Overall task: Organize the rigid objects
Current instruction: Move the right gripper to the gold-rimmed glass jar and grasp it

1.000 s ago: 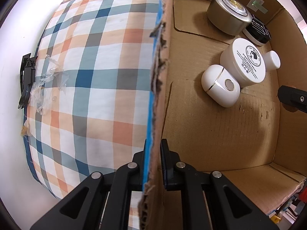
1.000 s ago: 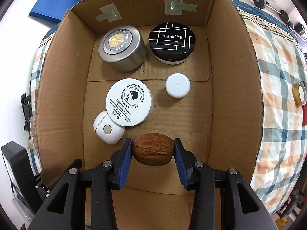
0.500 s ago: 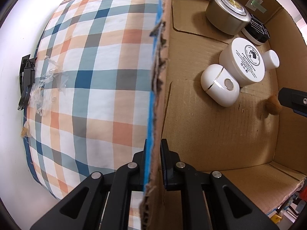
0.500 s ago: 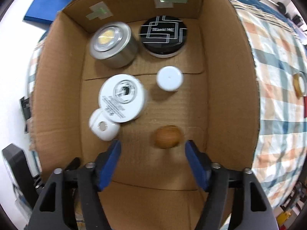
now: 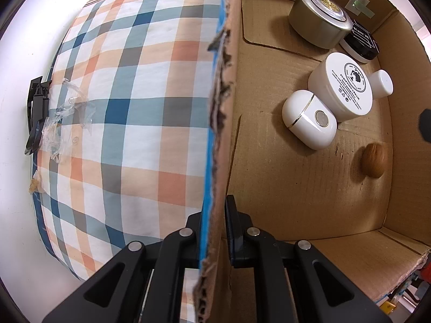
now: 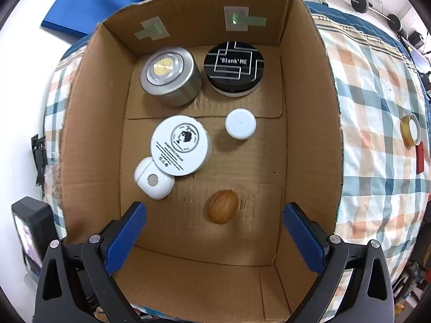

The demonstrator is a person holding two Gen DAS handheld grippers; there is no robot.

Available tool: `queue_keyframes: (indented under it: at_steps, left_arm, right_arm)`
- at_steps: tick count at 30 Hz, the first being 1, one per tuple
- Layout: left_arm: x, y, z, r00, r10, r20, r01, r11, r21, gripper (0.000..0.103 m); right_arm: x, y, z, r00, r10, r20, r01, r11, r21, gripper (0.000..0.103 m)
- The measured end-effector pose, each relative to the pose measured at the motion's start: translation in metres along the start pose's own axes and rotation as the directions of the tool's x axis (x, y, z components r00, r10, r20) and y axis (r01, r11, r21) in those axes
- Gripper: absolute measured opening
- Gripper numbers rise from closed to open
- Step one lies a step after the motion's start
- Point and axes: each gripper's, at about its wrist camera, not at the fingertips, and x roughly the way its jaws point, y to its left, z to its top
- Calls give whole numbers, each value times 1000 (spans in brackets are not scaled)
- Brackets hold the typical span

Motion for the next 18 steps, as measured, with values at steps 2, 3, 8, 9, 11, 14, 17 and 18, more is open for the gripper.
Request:
queue_keyframes:
  at_steps: [2,3,8,9,11,14,17,18]
  left_arm:
    - [0,0,0,1000,0,0,0,1000,0,7]
    - [0,0,0,1000,0,0,0,1000,0,7]
    - [0,-1,0,1000,0,-1,0,1000,1,7]
    - [0,-1,1,1000,0,-1,0,1000,1,7]
    - [0,0,1,1000,-2,-1,2,1000,-1,7]
    - [1,0,0,1000,-2,0,2,1000,-5,7]
    - [2,2,0,1000,-3,0,3,1000,-9,7]
    - [2,2,0,1000,-3,0,3,1000,-9,7]
  right_arm:
    - [-8,0,0,1000,6,9,-6,1000,1,103]
    - [-12,0,1,1000,9,16,-9,1000,-3,103]
    - [-37,-8,3,997,27,72,-27,1000,1,103]
    - [-44,-14,5,995,39,93,-41,999,14,103]
    - [-56,-31,8,988,43,150,-52,997,57,103]
    - [-75,-67,10,966,23,257,-65,985,158,103]
    - [-86,-113,17,940,3,342,-90,967,238,103]
    - [-87,-128,19,934,-13,357,-88,960,266,103]
